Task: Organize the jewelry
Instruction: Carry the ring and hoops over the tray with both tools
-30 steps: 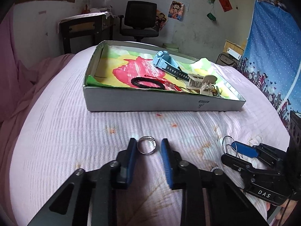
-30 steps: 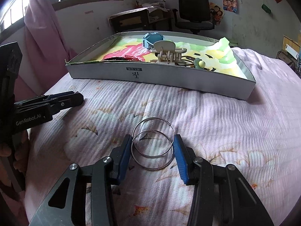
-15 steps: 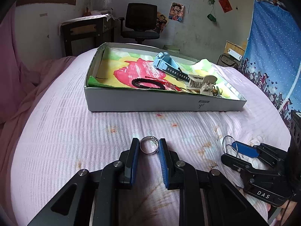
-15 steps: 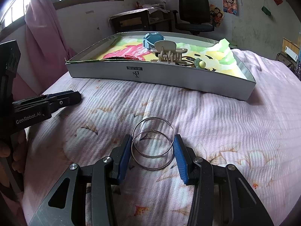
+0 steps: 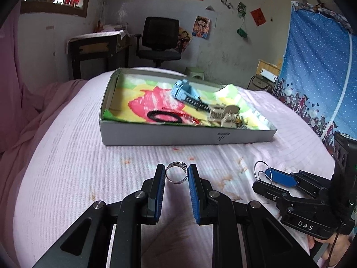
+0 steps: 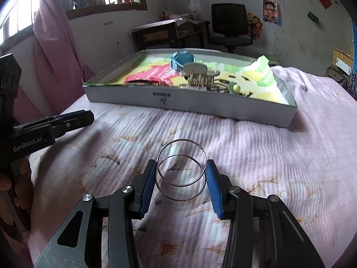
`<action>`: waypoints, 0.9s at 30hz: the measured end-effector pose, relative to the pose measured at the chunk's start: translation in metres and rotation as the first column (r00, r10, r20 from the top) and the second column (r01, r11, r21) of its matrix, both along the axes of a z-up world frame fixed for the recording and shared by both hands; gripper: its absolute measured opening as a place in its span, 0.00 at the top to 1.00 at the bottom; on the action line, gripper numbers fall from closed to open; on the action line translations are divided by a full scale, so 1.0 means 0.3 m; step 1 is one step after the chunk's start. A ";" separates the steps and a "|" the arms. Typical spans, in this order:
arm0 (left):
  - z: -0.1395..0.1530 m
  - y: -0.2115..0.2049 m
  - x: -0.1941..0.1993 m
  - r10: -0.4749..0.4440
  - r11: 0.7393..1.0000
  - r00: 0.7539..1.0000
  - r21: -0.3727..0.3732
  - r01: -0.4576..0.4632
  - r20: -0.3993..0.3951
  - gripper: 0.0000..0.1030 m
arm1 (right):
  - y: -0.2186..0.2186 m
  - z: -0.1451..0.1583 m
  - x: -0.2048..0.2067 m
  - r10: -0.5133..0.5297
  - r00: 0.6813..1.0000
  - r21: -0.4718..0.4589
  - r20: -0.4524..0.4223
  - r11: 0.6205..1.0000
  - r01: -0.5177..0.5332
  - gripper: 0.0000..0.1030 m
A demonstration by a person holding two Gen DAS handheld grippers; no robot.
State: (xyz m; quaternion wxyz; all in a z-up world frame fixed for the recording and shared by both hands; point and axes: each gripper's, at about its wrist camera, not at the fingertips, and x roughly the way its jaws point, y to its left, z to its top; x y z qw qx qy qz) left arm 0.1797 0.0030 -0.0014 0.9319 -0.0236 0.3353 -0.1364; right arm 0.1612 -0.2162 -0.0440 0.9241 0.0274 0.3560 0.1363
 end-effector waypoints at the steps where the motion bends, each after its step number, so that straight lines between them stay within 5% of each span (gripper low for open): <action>1: 0.005 0.000 -0.004 -0.004 1.000 1.000 -0.005 0.004 0.009 0.81 | -0.002 0.007 -0.001 -0.003 1.000 0.005 0.010 1.000 0.003 0.61; 15: 0.068 -0.026 -0.031 0.011 0.999 0.997 -0.050 -0.008 0.072 0.81 | 0.001 0.108 0.013 -0.021 0.992 0.012 0.125 1.000 0.019 0.61; 27: 0.119 0.062 0.189 0.110 0.990 0.994 -0.087 -0.108 0.017 0.81 | 0.044 0.221 0.153 -0.063 0.969 0.031 0.237 0.998 0.058 0.61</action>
